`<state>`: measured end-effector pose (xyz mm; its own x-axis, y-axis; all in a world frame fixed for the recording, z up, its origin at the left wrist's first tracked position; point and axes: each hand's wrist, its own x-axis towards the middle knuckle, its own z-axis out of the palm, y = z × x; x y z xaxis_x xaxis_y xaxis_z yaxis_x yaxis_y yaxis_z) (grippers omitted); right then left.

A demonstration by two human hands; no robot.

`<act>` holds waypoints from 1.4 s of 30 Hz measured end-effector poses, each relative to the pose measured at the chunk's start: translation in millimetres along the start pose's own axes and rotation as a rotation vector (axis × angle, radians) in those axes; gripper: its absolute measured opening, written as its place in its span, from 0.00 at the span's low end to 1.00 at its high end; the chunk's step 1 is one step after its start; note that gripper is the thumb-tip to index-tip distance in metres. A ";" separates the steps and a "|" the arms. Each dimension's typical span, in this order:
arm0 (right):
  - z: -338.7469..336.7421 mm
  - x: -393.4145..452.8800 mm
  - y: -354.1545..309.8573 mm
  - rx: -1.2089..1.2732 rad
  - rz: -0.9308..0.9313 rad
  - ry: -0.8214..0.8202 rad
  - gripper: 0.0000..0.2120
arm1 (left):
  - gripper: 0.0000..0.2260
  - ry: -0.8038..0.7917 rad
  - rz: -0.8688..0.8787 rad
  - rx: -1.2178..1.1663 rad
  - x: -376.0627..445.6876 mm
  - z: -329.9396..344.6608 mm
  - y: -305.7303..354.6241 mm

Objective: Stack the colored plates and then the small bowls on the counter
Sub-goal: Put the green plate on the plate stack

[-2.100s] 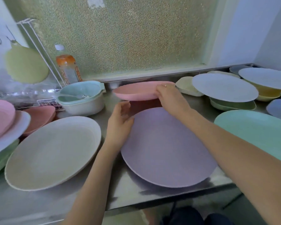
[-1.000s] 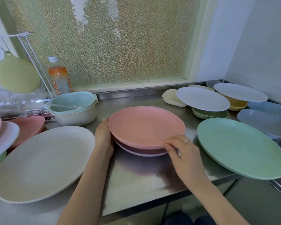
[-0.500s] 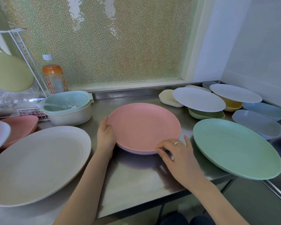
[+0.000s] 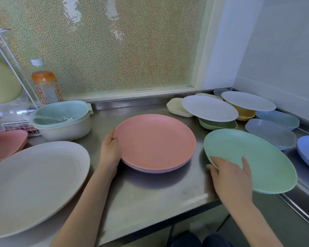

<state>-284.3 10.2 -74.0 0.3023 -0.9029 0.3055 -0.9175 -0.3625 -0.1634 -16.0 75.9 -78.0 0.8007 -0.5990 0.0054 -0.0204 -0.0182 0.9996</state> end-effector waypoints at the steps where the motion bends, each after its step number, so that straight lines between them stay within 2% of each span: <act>1: 1.8 -0.3 -0.5 0.002 -0.009 0.018 0.11 | 0.13 -0.012 0.002 -0.004 -0.8 0.2 0.2; 10: 2.6 -5.5 0.7 0.030 -0.030 0.133 0.09 | 0.12 -0.052 0.019 -0.004 -2.0 1.7 -0.3; 12: -4.7 -8.6 -1.3 0.093 0.002 0.187 0.09 | 0.14 -0.048 0.025 -0.016 -3.3 2.5 1.1; 14: -14.4 -9.4 -2.5 0.202 0.041 0.152 0.10 | 0.13 -0.045 0.029 -0.018 -3.6 3.7 2.5; 17: -25.7 -8.4 -7.5 0.310 -0.043 0.209 0.09 | 0.15 -0.064 0.037 0.003 -4.9 5.2 3.1; 21: -33.7 -9.2 -25.7 0.308 -0.193 0.355 0.11 | 0.13 -0.175 0.077 0.048 -6.0 5.9 -0.7; 24: -36.1 -6.3 -42.3 0.299 -0.294 0.339 0.14 | 0.14 -0.322 0.127 0.080 -6.1 6.2 -5.6; 26: -35.1 -5.4 -53.0 0.278 -0.372 0.315 0.15 | 0.19 -0.381 0.136 0.102 -10.6 9.2 -6.9; 32: -20.5 -6.6 -65.7 0.222 -0.427 0.165 0.10 | 0.21 -0.409 0.150 0.186 -19.4 22.5 -8.7; 35: -14.0 -10.1 -63.1 0.255 -0.423 0.031 0.12 | 0.22 -0.430 0.203 0.252 -18.1 25.6 -10.7; 42: -22.0 -10.5 -55.6 0.224 -0.422 -0.144 0.15 | 0.22 -0.473 0.277 0.323 -16.1 27.9 -16.5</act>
<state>-242.2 44.9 -47.4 0.6824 -0.6836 0.2587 -0.6341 -0.7298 -0.2557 -45.2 63.5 -95.3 0.3902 -0.9037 0.1761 -0.4274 -0.0084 0.9040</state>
